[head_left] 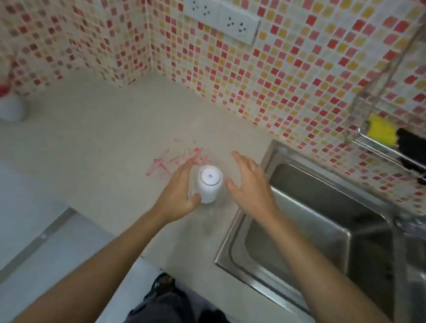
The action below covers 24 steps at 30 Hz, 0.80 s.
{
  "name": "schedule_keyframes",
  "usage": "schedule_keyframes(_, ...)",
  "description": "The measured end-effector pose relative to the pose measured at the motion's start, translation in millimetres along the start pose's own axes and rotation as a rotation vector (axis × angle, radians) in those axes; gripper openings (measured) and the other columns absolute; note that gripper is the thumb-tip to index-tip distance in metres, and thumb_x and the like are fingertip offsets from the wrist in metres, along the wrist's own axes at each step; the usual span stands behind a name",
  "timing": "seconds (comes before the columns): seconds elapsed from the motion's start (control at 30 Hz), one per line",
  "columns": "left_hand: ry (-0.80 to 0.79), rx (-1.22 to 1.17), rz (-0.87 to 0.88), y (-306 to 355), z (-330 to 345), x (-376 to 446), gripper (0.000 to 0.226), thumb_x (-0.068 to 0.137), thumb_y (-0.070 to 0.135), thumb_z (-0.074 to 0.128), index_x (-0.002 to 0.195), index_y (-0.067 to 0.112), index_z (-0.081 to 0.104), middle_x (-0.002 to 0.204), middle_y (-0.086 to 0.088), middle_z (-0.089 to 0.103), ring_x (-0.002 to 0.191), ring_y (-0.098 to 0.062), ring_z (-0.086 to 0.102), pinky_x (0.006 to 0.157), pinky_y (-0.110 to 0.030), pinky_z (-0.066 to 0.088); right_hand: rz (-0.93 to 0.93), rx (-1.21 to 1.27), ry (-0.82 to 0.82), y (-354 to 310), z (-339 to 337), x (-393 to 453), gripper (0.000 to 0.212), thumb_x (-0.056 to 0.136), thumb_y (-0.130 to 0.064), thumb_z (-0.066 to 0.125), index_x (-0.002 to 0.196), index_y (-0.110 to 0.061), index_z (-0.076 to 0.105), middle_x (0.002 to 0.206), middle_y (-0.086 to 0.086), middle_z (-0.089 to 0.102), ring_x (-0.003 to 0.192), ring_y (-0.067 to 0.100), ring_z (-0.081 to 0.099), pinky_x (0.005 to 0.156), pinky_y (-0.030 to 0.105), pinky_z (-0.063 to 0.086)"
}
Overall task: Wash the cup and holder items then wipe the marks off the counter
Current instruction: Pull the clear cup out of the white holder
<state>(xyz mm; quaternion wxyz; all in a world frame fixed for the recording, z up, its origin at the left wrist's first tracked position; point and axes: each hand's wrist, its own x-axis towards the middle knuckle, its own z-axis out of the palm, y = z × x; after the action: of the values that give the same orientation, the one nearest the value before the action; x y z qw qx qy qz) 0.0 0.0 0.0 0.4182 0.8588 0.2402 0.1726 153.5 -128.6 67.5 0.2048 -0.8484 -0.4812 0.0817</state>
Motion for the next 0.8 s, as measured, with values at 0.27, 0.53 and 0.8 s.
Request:
schedule_keyframes(0.27,-0.131,-0.146,-0.239,-71,41,3,0.090,0.076,0.041,0.072,0.148,0.015,0.025,0.146,-0.001,0.042,0.133,-0.019,0.044,0.104,-0.048,0.042,0.102,0.077,-0.117,-18,64,21,0.072,0.084,-0.047,0.065,0.145,-0.028,0.033,0.145,-0.002,0.041,0.128,0.024,0.042,0.104,0.035,0.036)
schedule_keyframes(0.53,-0.053,-0.223,-0.277,-64,66,13,0.104,0.073,0.049,0.077,0.152,0.019,0.017,0.144,0.003,0.044,0.131,-0.014,0.045,0.106,-0.038,0.043,0.267,0.105,-0.147,-27,79,24,0.085,0.070,-0.052,0.076,0.139,-0.038,0.028,0.136,0.000,0.038,0.117,0.026,0.052,0.091,0.041,0.048)
schedule_keyframes(0.8,-0.003,-0.205,-0.302,-65,76,18,0.112,0.067,0.047,0.082,0.153,0.016,0.016,0.141,-0.005,0.048,0.125,-0.018,0.048,0.101,-0.034,0.045,0.304,-0.055,-0.153,-34,74,26,0.079,0.074,-0.057,0.068,0.138,-0.034,0.029,0.125,0.002,0.045,0.103,0.029,0.059,0.079,0.036,0.047)
